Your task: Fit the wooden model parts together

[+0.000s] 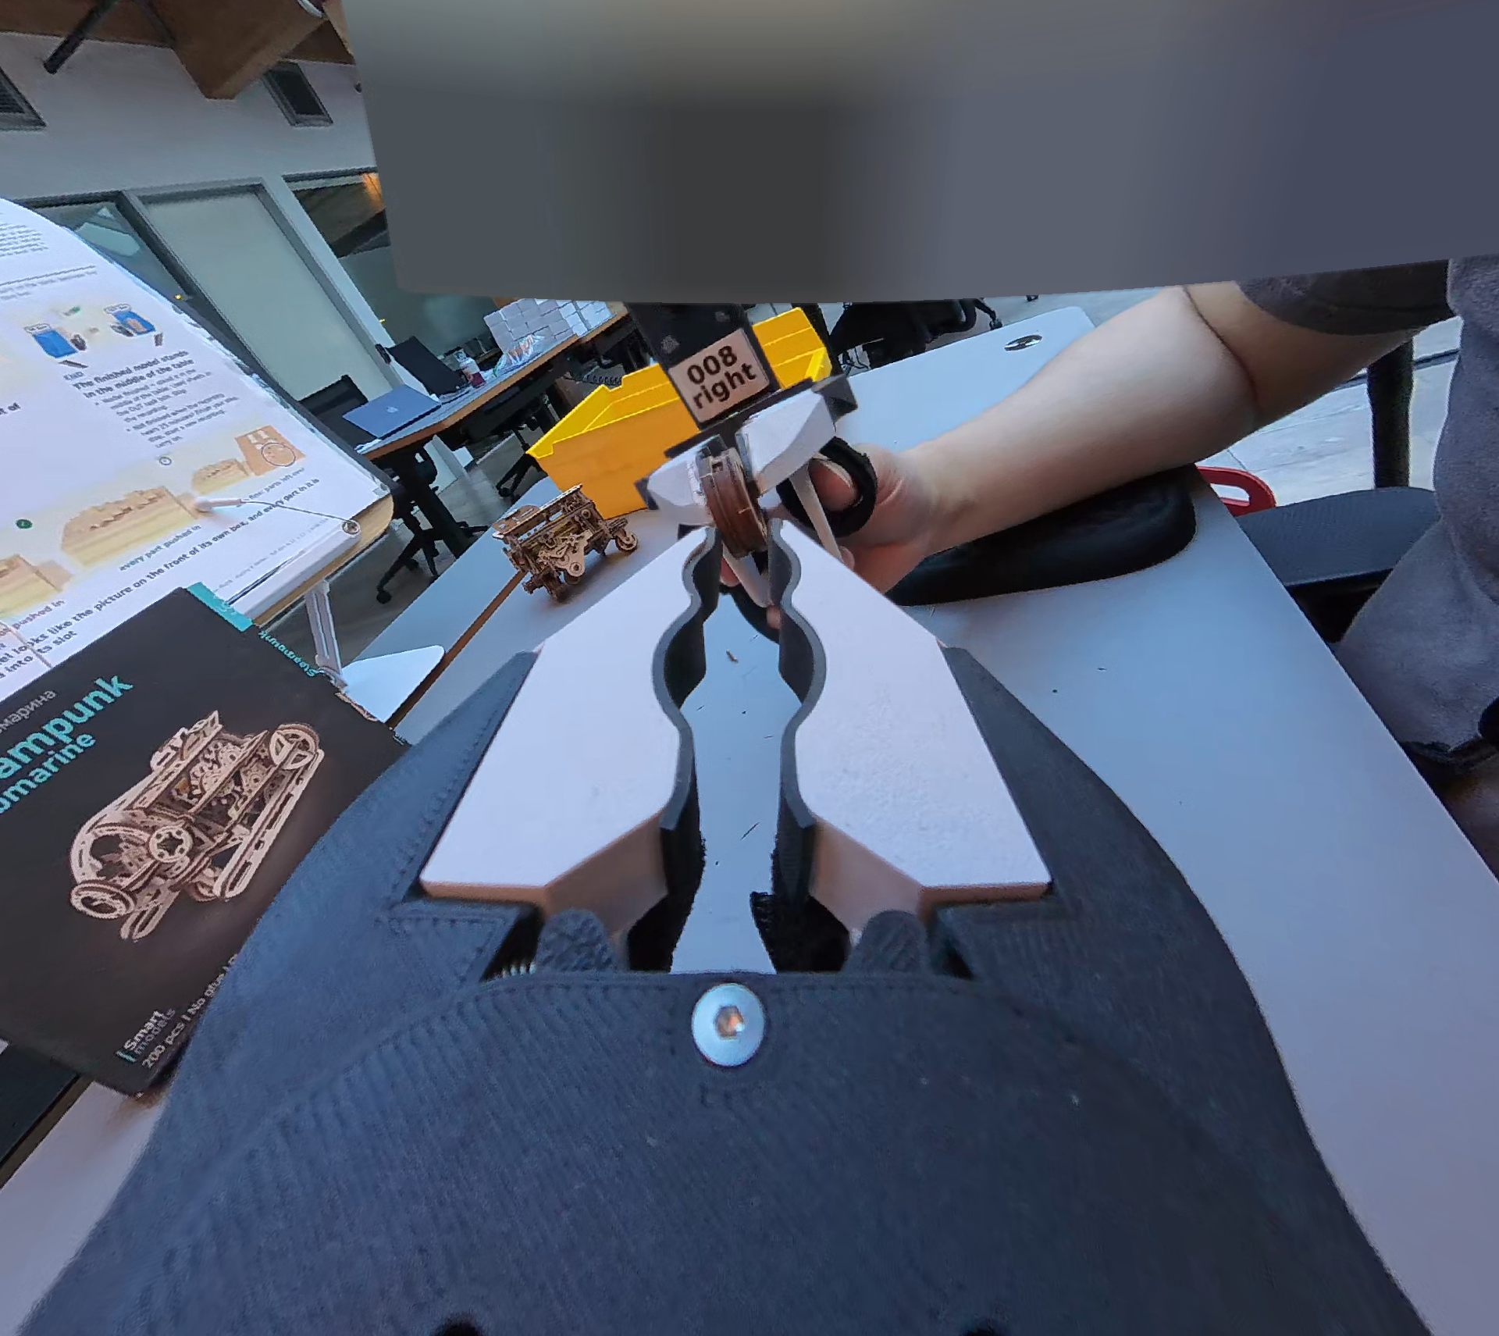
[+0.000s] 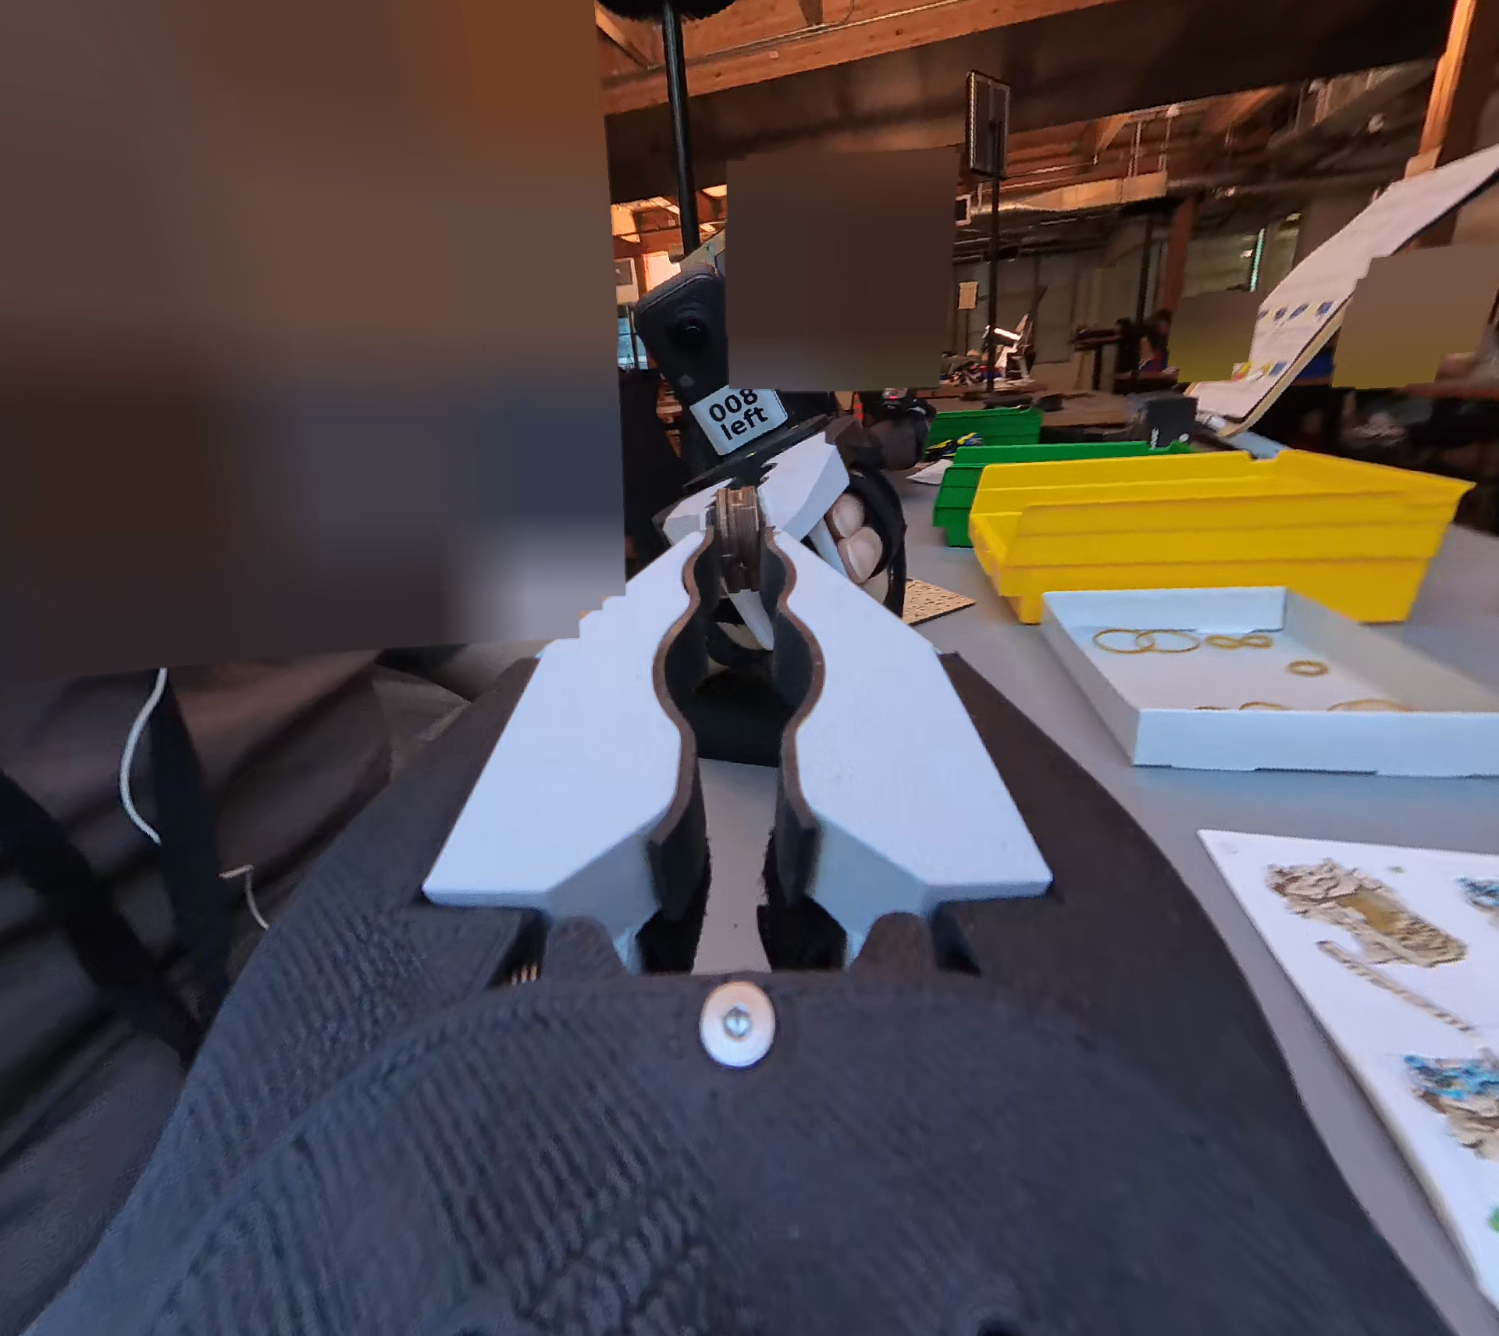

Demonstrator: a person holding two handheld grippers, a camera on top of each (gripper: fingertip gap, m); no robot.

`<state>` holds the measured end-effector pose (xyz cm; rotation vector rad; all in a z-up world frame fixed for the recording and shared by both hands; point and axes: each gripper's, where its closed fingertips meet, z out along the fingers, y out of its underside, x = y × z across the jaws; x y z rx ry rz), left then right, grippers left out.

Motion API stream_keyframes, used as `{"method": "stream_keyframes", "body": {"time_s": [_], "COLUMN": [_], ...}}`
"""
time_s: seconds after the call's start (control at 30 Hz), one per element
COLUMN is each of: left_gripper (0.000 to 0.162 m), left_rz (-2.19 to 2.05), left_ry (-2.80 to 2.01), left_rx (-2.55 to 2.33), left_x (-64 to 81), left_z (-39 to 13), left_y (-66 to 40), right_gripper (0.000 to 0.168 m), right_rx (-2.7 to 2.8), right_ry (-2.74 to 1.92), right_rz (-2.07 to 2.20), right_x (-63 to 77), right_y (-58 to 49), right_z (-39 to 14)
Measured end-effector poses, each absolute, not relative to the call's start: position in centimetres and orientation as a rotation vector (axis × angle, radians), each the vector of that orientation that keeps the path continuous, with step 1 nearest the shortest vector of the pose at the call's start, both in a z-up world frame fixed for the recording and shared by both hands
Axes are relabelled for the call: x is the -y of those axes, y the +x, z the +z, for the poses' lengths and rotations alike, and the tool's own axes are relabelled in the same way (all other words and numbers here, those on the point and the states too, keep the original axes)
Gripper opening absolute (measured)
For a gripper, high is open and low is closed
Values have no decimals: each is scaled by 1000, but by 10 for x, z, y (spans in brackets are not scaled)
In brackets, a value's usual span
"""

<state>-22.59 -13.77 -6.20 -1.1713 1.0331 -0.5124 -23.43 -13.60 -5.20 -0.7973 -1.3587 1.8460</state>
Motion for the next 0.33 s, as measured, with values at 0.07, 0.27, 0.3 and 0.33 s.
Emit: {"method": "stream_keyframes", "body": {"time_s": [0.07,0.27,0.3,0.33], "left_gripper": [8,8,8,8], "left_rz": [-517,-488,-489,-488], "left_ry": [-1155,-1113,-1112,-1116], "left_rx": [-1044,-1076,-1077,-1073], "left_x": [140,146,146,145], "left_z": [-62,-61,-61,-60], "left_y": [-224,-222,-222,-222], "right_gripper": [7,7,7,7], "right_rx": [1373,1401,1399,1392], "right_ry": [-747,-686,-690,-710], "right_rz": [1801,1753,1763,1782], "right_x": [140,147,147,146], "right_y": [-233,-231,-231,-231], "right_z": [-51,-50,-50,-50]}}
